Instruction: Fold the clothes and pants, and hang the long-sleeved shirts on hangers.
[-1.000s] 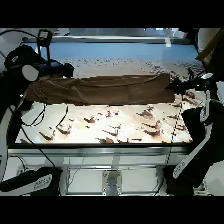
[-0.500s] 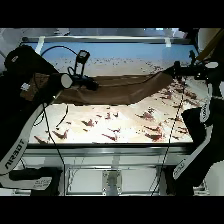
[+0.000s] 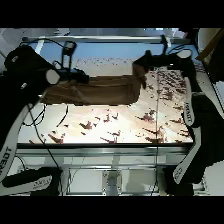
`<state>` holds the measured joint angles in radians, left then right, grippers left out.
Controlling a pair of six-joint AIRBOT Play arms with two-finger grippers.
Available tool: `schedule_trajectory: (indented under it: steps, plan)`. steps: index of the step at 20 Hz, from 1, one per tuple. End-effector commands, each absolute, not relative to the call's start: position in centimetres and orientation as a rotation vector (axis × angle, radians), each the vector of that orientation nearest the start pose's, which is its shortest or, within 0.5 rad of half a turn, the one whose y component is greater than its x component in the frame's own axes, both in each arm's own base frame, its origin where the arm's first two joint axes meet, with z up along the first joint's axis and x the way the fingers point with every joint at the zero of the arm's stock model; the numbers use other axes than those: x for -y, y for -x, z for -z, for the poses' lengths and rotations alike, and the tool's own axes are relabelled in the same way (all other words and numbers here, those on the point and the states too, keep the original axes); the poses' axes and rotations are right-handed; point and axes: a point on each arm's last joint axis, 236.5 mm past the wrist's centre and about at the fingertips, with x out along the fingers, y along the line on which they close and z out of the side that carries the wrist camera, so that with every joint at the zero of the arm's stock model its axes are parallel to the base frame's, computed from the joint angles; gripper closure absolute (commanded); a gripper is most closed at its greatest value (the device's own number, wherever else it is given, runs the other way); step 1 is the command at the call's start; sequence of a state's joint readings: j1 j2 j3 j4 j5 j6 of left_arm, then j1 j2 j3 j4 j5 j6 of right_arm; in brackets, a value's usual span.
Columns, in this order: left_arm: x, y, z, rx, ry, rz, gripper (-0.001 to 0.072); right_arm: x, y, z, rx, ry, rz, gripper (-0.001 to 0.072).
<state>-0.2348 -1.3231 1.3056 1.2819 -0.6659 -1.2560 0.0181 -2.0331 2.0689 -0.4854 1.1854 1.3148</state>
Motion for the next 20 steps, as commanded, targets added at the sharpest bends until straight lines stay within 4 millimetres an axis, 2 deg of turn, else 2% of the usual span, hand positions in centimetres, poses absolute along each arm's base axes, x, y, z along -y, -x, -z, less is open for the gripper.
schedule_trajectory:
  steps: [1, 4, 8, 11, 14, 15, 16, 17, 19, 20]
  plan:
    - [8.8, -48.2, -17.3, -0.568, -0.063, 0.295, 0.0683, -29.2, -58.0, -8.1, -0.859, -0.561, -0.778, 0.0701]
    - [3.9, -46.9, -19.5, -0.554, -0.040, 0.205, 0.0683, -35.2, -55.9, -5.3, -0.870, -0.413, -0.802, 0.0702]
    - [-0.1, -46.0, -19.5, -0.581, -0.017, 0.128, 0.0682, -41.7, -51.4, -1.3, -0.945, -0.323, -0.910, 0.0702]
    - [-1.4, -46.1, -19.2, -0.589, -0.009, 0.103, 0.0683, -44.7, -49.7, -0.7, -0.921, -0.274, -0.956, 0.0702]
    - [-1.4, -46.2, -19.0, -0.593, -0.025, 0.106, 0.0682, -45.7, -49.6, -0.6, -0.899, -0.276, -0.955, 0.0700]
    - [-1.4, -46.2, -19.0, -0.593, -0.026, 0.106, 0.0682, -45.9, -49.5, -1.0, -0.902, -0.295, -0.963, 0.0624]
    - [-1.6, -46.1, -18.9, -0.595, -0.035, 0.101, 0.0682, -46.1, -49.2, -1.8, -0.905, -0.331, -0.978, 0.0359]
    - [-1.9, -46.1, -18.8, -0.598, -0.052, 0.092, 0.0683, -45.9, -49.0, -2.6, -0.909, -0.346, -0.991, 0.0184]
    - [-2.5, -46.1, -18.7, -0.605, -0.080, 0.077, 0.0682, -43.8, -49.2, -3.3, -0.921, -0.290, -0.987, 0.0182]
    - [-2.6, -46.0, -18.7, -0.607, -0.089, 0.072, 0.0682, -42.0, -49.6, -3.4, -0.932, -0.241, -0.970, 0.0184]
